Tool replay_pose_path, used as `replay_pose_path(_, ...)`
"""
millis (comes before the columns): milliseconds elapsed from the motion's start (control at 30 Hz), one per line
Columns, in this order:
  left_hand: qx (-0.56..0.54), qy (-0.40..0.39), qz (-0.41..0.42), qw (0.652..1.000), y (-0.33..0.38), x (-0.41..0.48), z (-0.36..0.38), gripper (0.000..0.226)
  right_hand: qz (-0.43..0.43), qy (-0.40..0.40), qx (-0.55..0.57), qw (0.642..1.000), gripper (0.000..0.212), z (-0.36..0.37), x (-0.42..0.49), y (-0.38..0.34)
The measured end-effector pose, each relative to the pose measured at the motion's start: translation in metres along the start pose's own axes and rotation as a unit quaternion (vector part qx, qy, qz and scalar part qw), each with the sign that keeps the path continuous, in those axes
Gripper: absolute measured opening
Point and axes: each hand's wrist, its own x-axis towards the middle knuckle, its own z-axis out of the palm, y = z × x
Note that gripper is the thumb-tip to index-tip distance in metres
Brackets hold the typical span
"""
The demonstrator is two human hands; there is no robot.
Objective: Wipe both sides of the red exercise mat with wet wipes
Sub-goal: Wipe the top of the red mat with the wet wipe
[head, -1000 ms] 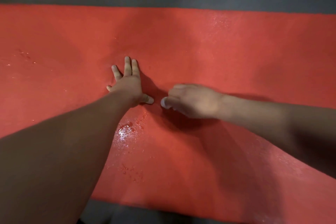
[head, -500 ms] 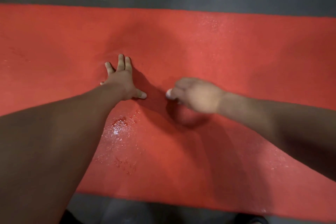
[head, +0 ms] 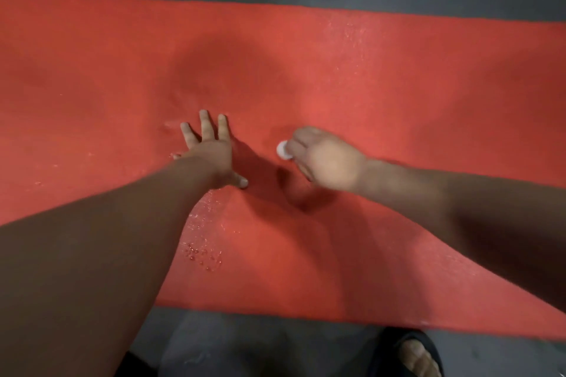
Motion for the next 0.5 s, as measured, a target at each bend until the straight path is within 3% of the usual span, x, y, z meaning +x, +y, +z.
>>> replay_pose_path(67, 0.001, 0.000, -0.008, 1.000, 0.002, 0.001, -0.001, 0.149, -0.072, -0.041, -0.033, 0.996, 0.019, -0.007, -0.004, 0.002)
replay_pose_path(133, -0.002, 0.005, -0.011, 1.000, 0.001, 0.001, -0.001, 0.149, -0.048, -0.011, -0.046, 0.998, 0.015, -0.015, 0.009, 0.030)
replay_pose_path(233, -0.003, 0.004, -0.007, 1.000, 0.002, 0.000, -0.001, 0.148, 0.159, 0.065, -0.057, 0.983, 0.023, -0.037, 0.024, 0.076)
replay_pose_path(300, -0.002, 0.002, -0.009, 1.000, 0.002, -0.001, -0.002, 0.148, 0.257, 0.071, -0.062, 0.962, 0.021, -0.040, 0.025, 0.080)
replay_pose_path(367, -0.003, 0.000, -0.012, 1.000, 0.002, -0.003, -0.002, 0.148, 0.234, 0.074, -0.048, 0.968, 0.021, -0.035, 0.024, 0.064)
replay_pose_path(500, -0.007, -0.006, -0.012, 1.000, 0.001, -0.005, -0.003, 0.147, 0.085, 0.063, 0.023, 0.994, 0.013, -0.006, -0.002, 0.011)
